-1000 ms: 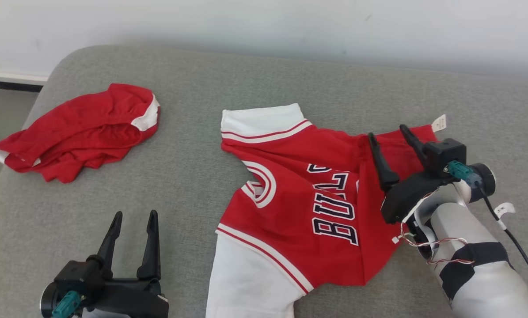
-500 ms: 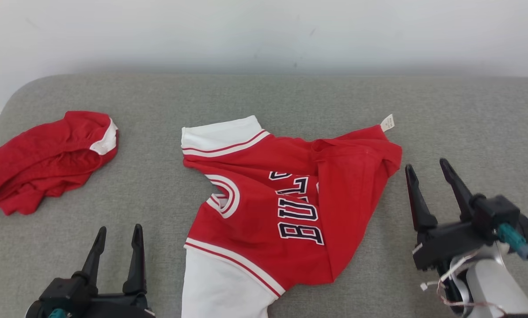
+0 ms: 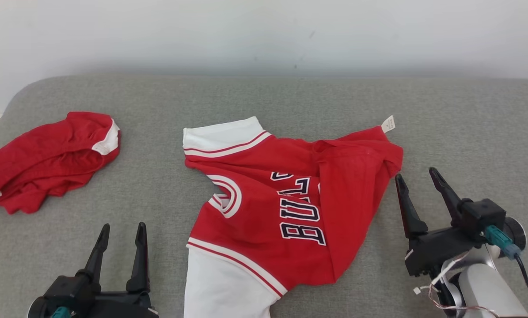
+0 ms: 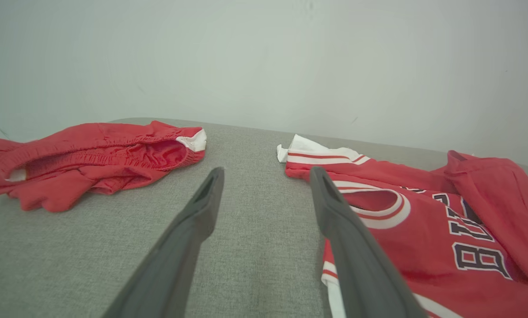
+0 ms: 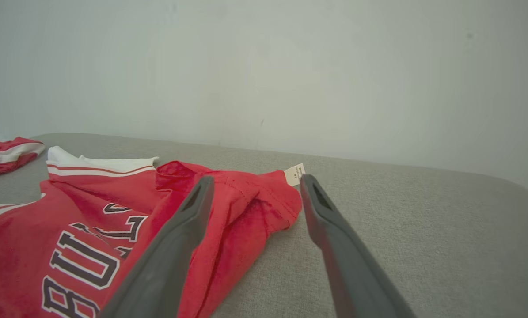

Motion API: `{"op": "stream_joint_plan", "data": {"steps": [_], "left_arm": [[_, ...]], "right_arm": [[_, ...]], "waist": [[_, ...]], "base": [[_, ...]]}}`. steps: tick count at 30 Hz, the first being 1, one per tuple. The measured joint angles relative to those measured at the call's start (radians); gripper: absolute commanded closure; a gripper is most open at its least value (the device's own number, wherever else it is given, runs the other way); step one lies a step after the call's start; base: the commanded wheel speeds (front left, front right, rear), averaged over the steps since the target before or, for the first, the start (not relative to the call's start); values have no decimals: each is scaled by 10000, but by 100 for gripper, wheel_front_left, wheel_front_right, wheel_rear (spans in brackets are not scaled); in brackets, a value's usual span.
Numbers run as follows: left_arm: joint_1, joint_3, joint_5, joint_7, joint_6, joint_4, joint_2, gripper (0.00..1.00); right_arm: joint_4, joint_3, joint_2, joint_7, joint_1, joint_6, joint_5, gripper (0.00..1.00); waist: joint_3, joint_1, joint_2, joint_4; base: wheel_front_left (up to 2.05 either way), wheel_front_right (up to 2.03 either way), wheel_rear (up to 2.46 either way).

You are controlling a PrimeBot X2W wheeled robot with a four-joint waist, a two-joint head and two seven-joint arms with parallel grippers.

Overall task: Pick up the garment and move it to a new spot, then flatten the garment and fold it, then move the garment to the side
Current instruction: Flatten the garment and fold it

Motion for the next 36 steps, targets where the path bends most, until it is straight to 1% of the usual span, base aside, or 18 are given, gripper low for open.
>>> {"op": "stream_joint_plan", "data": {"steps": [8,15,16,17,18,22,24,26,28,34,36], "left_arm": [[-126,-159,-67,0,0,73,-38,0],[-316,-226,-123,0,0,105,-61,0],[-331,-226,-125,0,0,109,-65,0],[-339,-224,-134,0,0,117,-75,0],[-343,-224,-134,0,0,125,-81,0],[-346,-153,-134,0,-2,130,-92,0],[-337,-75,-132,0,0,140,-96,0],[-279,-35,-128,0,0,153,-113,0],[-218,-8,-123,0,0,169,-144,0],[-17,90,-136,0,0,169,-186,0],[0,69,-136,0,0,163,-203,0]], "right_arm": [[1576,199,13,330,-1201,2,-320,0],[3049,240,42,562,-2092,2,-345,0],[3260,245,42,529,-2194,2,-345,13],[3475,259,42,525,-2295,0,-343,92],[3661,293,48,464,-2380,0,-341,100],[3894,470,98,-96,-2565,2,-290,100],[3818,499,86,-320,-2534,2,-286,100],[3494,437,121,-451,-2299,2,-211,100],[2978,299,153,-502,-1850,2,-127,100],[435,-318,238,-560,0,2,140,100],[-192,-614,339,-558,737,0,263,100]], "waist": [[244,1,0,556],[519,0,0,956],[559,0,1,1014],[594,1,1,1068],[625,1,1,1116],[689,1,1,1200],[654,1,2,1168],[593,0,0,1089],[526,1,1,975],[422,0,1,452],[412,0,1,259]], "base": [[0,0,0],[0,0,0],[0,0,0],[0,0,0],[0,0,0],[0,0,0],[0,0,0],[0,0,0],[0,0,0],[0,0,0],[0,0,0]]}}
